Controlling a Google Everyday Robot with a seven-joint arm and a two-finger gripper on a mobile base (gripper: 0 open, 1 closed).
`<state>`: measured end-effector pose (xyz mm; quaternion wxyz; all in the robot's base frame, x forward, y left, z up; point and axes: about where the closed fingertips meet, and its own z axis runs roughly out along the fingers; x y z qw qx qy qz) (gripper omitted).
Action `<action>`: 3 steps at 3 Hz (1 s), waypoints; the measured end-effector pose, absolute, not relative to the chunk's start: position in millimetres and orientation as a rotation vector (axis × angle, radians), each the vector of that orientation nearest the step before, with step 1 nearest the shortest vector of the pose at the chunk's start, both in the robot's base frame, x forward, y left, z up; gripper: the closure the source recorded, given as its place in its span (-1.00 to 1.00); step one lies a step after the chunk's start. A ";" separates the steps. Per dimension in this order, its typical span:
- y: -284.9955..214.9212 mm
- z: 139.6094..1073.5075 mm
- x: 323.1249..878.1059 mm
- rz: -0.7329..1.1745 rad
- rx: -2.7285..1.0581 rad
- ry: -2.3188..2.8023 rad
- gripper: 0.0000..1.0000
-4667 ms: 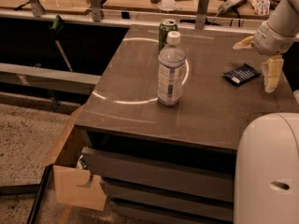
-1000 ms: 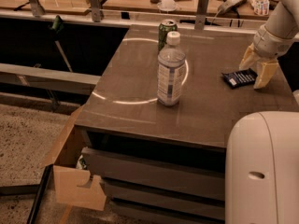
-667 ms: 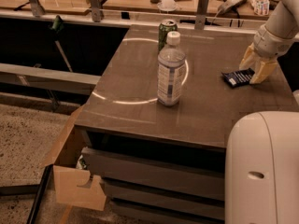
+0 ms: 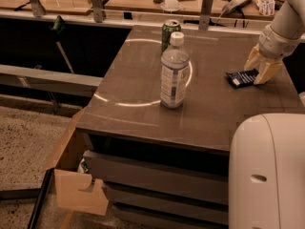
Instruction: Move rxbar blueberry near green can
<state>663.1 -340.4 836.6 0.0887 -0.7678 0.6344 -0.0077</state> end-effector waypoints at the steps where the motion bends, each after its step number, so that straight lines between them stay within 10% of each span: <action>1: -341.6 841.0 660.8 -0.020 -2.247 1.888 1.00; 3: -294.2 891.5 662.3 0.154 -1.770 1.877 1.00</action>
Offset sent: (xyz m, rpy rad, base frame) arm -0.0240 0.0693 0.0975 0.5621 -0.1436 -0.3897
